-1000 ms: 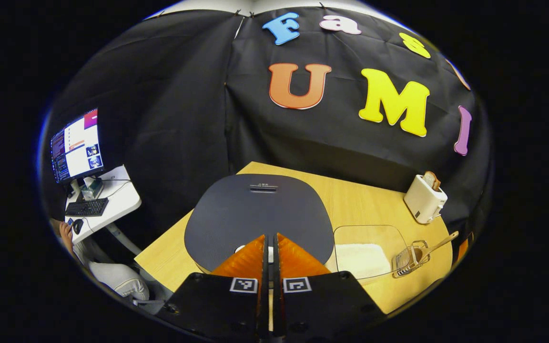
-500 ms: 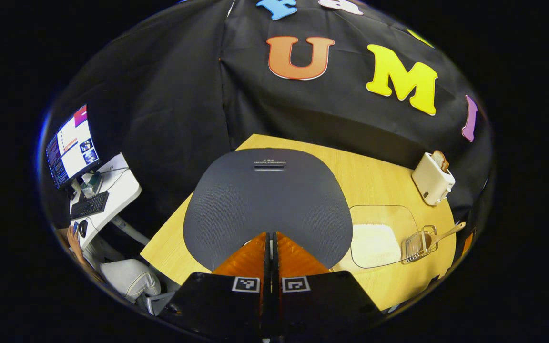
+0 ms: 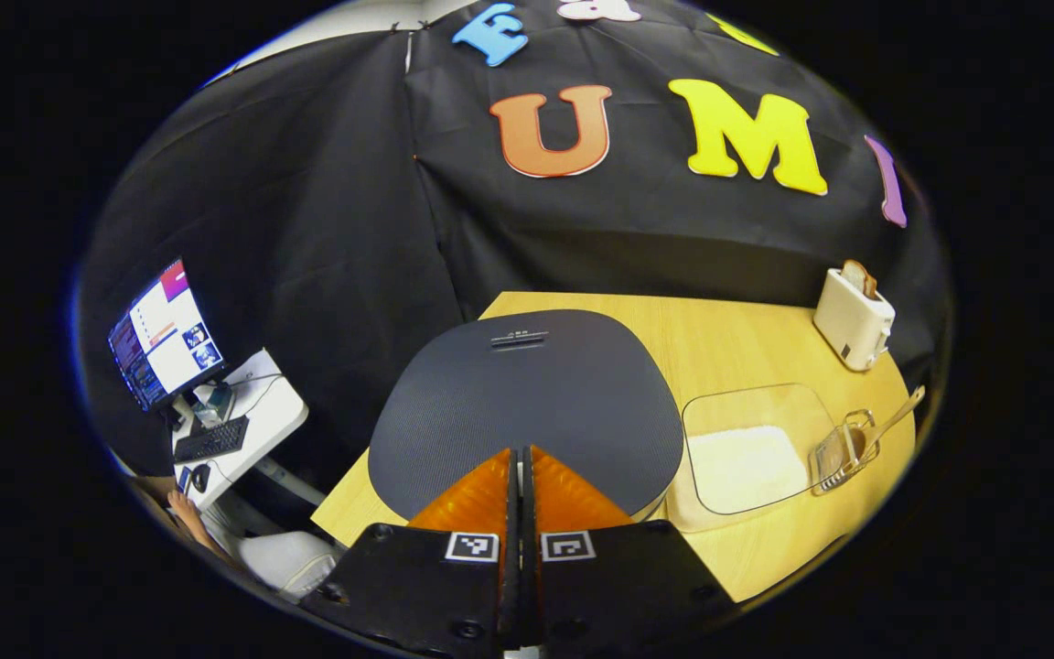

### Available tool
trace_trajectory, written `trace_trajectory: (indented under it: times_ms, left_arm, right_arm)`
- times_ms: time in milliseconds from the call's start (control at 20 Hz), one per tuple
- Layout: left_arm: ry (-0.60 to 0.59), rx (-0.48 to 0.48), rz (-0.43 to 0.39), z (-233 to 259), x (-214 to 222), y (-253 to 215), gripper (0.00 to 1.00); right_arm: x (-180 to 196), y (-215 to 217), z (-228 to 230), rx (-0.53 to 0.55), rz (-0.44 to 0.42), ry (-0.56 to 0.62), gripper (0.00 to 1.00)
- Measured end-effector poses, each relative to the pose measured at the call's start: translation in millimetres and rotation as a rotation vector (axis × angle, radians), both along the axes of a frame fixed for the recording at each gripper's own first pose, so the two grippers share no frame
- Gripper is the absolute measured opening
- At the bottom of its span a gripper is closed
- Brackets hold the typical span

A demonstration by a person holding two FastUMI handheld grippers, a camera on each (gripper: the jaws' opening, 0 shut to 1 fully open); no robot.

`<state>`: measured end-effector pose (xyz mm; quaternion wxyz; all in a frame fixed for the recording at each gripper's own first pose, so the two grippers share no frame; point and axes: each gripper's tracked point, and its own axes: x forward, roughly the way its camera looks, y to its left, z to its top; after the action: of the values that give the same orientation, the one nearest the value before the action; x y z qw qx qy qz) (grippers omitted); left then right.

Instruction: Close the left gripper, press the button to open the rice cooker; take a wooden spoon from the chopstick holder with the right hand, scoop a spoonful of rice and pour it into the rice cooker, then put the wooden spoon back into the chopstick holder.

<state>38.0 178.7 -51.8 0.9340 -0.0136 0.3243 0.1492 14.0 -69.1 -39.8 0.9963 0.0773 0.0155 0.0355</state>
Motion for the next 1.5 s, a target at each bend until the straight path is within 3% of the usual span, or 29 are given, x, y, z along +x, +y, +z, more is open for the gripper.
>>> trace_trajectory:
  times_ms: [100,200,350,400,450,500,550,700,750,900,1050,1200,1250,1500]
  left_arm:
    - [-0.103,0.015,-0.002,27,8,5,0.04]
    - [-0.191,0.083,-0.007,56,13,12,0.20]
    - [-0.322,0.132,0.026,93,15,16,0.79]
    - [-0.352,0.127,0.016,101,15,12,0.92]
    - [-0.369,0.117,0.002,105,12,6,0.92]
    - [-0.385,0.118,-0.002,110,11,5,1.00]
    - [-0.406,0.130,-0.005,114,6,4,0.96]
    - [-0.454,0.138,-0.034,113,-6,-13,0.99]
    - [-0.460,0.134,-0.045,108,-9,-21,0.99]
    - [-0.489,0.124,-0.072,96,-21,-41,0.99]
    - [-0.546,0.139,-0.073,88,-33,-58,0.99]
    - [-0.557,0.097,-0.104,72,-44,-83,0.99]
    - [-0.561,0.089,-0.108,69,-46,-87,0.99]
    - [-0.576,0.061,-0.138,53,-57,-100,0.99]
  right_arm:
    - [-1,-2,0,-0.002,-0.007,0.007,0.99]
    - [-1,-3,1,-0.012,-0.012,0.014,0.96]
    - [-3,-5,4,-0.043,-0.021,0.017,0.96]
    - [-2,-5,4,-0.048,-0.022,0.017,0.92]
    - [-3,-4,5,-0.048,-0.021,0.017,0.96]
    - [-4,-4,4,-0.050,-0.022,0.018,0.95]
    - [-4,-5,5,-0.055,-0.026,0.017,0.96]
    - [-5,1,-3,-0.060,-0.022,0.035,0.95]
    - [-6,3,-6,-0.063,-0.018,0.046,1.00]
    - [-9,3,-14,-0.077,-0.025,0.066,0.92]
    - [-12,2,-24,-0.085,-0.041,0.079,0.96]
    - [-10,8,-43,-0.076,-0.031,0.125,1.00]
    - [-9,11,-49,-0.073,-0.026,0.145,0.96]
    - [15,25,-72,-0.056,-0.011,0.213,0.96]
